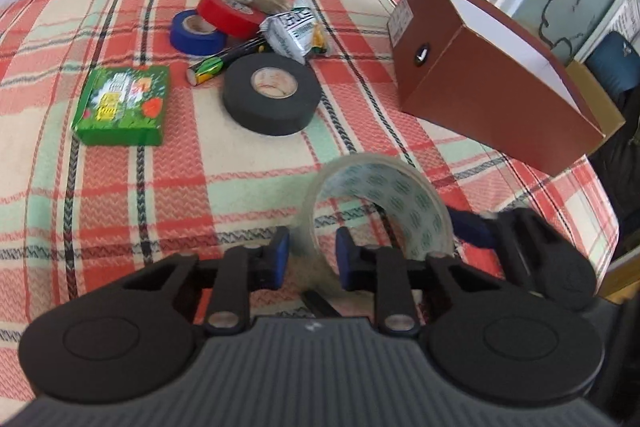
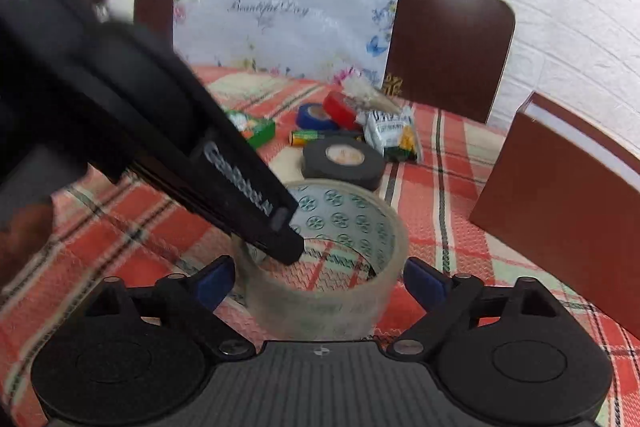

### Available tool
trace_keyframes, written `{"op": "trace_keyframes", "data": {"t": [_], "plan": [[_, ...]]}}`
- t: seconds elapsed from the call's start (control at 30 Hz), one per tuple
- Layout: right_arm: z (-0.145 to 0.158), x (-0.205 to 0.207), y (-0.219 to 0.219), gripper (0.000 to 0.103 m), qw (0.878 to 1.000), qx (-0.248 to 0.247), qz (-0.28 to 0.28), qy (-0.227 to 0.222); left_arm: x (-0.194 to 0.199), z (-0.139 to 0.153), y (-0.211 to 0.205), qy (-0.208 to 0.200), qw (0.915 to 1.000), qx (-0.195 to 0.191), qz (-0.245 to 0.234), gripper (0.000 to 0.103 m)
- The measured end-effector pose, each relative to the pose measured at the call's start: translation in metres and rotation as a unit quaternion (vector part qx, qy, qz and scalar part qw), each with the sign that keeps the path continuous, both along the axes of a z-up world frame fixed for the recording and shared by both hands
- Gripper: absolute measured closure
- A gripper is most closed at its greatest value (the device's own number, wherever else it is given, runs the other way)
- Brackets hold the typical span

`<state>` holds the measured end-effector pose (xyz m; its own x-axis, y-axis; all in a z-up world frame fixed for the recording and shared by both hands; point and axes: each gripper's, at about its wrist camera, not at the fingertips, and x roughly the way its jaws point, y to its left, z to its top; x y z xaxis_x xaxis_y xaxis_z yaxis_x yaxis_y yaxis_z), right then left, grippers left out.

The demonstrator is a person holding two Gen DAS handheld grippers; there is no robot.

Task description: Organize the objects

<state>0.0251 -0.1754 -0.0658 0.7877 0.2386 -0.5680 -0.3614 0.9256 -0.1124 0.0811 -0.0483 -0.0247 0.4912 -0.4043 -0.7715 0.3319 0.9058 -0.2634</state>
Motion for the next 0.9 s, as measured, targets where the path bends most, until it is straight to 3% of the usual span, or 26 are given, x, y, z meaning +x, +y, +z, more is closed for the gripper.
{"op": "trace_keyframes", "data": {"t": [0.07,0.17,0.27,0.33,0.43,0.57,0.7,0.77,0.9], "plan": [[0.008,0.001,-0.006,0.016,1.000,0.009,-0.008,-0.016,-0.001,0.009,-0.008,-0.015,0.9998,0.015,-0.002,0.079],[0.030,-0.008,-0.026,0.016,0.995,-0.005,-0.038,-0.098,0.000,0.044,-0.028,-0.053,0.9983,-0.001,-0.023,0.079],[0.056,-0.009,-0.060,0.016,0.980,-0.036,-0.094,-0.174,0.008,0.082,-0.070,-0.102,0.9922,-0.020,-0.068,0.079],[0.070,-0.005,-0.091,0.015,0.970,-0.048,-0.132,-0.200,0.015,0.101,-0.109,-0.134,0.9854,-0.021,-0.103,0.079],[0.081,0.008,-0.140,0.015,0.959,-0.055,-0.186,-0.207,0.027,0.111,-0.168,-0.165,0.9745,-0.027,-0.150,0.079],[0.079,0.032,-0.197,0.015,0.957,-0.039,-0.228,-0.178,0.049,0.103,-0.226,-0.165,0.9693,-0.036,-0.179,0.079],[0.062,0.057,-0.221,0.015,0.959,-0.032,-0.240,-0.146,0.058,0.078,-0.259,-0.146,0.9729,-0.020,-0.178,0.079],[0.058,0.059,-0.225,0.016,0.960,-0.013,-0.236,-0.152,0.060,0.070,-0.263,-0.138,0.9757,-0.009,-0.170,0.079],[0.057,0.054,-0.216,0.016,0.951,-0.027,-0.252,-0.177,0.054,0.069,-0.259,-0.147,0.9755,0.014,-0.163,0.078]]}}
